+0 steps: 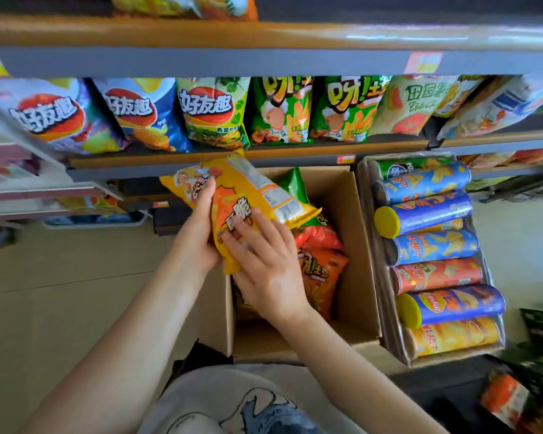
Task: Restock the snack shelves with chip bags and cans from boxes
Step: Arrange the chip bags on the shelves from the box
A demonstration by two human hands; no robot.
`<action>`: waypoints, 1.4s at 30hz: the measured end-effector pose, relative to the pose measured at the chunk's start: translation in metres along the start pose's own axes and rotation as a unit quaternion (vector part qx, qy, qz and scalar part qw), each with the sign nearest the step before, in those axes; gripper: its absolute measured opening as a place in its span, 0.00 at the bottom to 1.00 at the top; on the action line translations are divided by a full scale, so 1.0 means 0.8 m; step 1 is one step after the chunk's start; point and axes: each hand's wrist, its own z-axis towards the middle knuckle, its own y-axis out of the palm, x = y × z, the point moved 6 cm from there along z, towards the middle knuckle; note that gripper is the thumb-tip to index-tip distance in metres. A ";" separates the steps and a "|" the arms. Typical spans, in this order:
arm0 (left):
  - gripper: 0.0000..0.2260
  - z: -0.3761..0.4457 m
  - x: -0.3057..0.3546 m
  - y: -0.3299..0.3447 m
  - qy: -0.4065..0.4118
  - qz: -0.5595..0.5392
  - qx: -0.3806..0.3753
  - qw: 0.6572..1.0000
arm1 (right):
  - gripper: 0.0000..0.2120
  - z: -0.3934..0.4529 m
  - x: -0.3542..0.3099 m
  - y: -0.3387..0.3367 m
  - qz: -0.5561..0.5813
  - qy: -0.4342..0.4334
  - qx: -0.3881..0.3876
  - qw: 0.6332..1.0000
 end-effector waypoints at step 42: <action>0.31 -0.044 0.067 -0.045 0.155 0.262 0.031 0.952 | 0.16 -0.036 0.130 -0.120 0.485 0.519 0.039 0.703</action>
